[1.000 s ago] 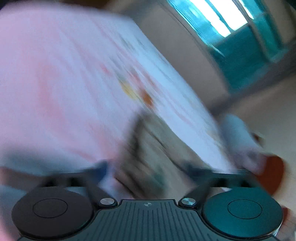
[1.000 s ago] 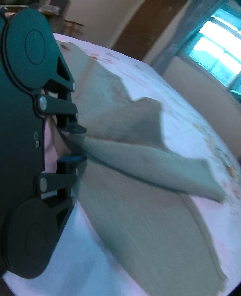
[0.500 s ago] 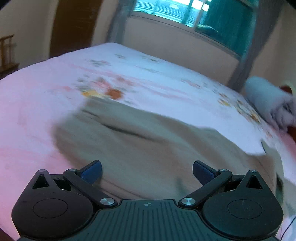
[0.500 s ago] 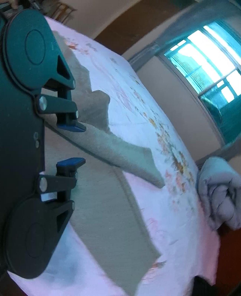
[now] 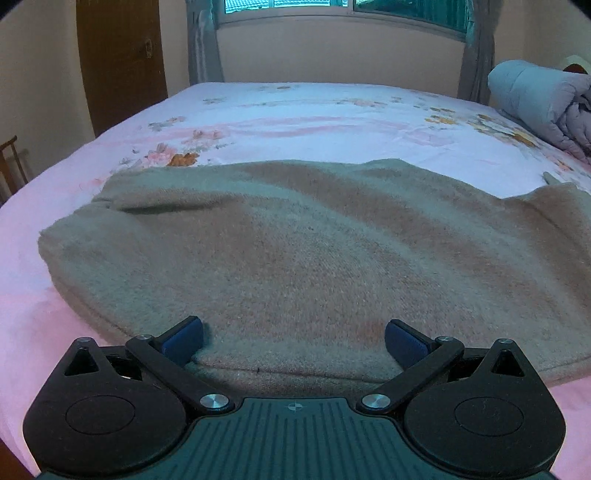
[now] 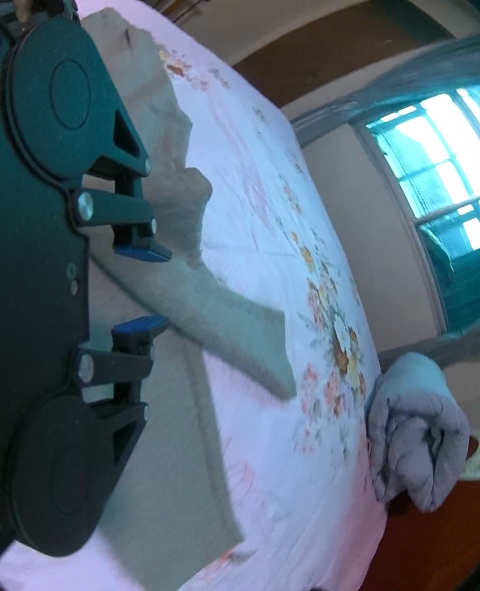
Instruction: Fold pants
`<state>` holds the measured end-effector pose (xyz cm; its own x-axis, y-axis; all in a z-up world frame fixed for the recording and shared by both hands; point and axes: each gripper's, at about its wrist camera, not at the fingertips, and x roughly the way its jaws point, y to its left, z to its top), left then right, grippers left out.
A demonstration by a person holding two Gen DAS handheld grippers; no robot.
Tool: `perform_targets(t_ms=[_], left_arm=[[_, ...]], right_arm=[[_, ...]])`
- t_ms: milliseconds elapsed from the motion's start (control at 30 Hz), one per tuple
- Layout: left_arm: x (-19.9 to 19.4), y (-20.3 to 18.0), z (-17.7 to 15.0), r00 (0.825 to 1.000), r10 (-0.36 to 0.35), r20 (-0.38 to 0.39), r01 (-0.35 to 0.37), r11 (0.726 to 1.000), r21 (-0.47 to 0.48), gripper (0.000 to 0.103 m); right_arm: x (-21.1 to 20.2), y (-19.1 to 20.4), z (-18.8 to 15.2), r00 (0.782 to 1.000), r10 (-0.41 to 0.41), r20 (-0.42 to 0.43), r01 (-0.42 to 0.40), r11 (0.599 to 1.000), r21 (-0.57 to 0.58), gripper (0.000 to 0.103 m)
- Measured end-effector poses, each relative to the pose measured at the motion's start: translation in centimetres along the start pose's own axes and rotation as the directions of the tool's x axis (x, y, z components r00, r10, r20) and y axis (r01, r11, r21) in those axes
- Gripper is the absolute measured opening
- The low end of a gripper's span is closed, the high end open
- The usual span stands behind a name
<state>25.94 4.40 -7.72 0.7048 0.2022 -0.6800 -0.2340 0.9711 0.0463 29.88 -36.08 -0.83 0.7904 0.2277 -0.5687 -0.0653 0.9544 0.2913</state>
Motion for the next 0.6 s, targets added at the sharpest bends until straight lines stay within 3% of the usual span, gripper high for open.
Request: perform_targets(t_ms=[100,167,333,400,433,467,600], left_arm=[[0.2,-0.1,-0.1,1.000,0.001,0.002,-0.001,1.000,0.000,0.103],[0.1,-0.3,-0.4,1.000,0.006,0.002,-0.006,1.000,0.000,0.103],[0.8,-0.1,-0.2,1.000,0.001,-0.002,-0.001,1.000,0.010,0.103],[0.8,0.0,-0.3,1.000,-0.007,0.000,0.007,1.000,0.013,0.103],[0.7,0.1,-0.3,1.000,-0.011,0.001,0.011,1.000,0.010,0.103],[0.7,0.1,-0.3,1.000,-0.013,0.001,0.013,1.000,0.008,0.103],[0.7,0.2,-0.4,1.000,-0.014,0.003,0.014,1.000,0.009,0.103]], right_arm=[[3.2,1.8,1.0,1.000,-0.022,-0.017,0.021,0.998,-0.059,0.031],[5.6,3.2,1.6,0.997,-0.078,-0.030,0.074,0.991,-0.116,0.037],[11.2,4.8,2.5,0.970,-0.227,-0.088,0.203,0.953,-0.223,0.039],[12.6,4.9,2.3,0.953,-0.285,-0.104,0.247,0.927,-0.284,0.027],[12.9,4.6,2.3,0.951,-0.287,-0.113,0.245,0.925,-0.292,0.017],[12.9,4.2,2.3,0.952,-0.279,-0.126,0.235,0.930,-0.281,0.000],[9.4,2.7,2.9,0.958,-0.282,-0.046,0.266,0.939,-0.216,0.000]])
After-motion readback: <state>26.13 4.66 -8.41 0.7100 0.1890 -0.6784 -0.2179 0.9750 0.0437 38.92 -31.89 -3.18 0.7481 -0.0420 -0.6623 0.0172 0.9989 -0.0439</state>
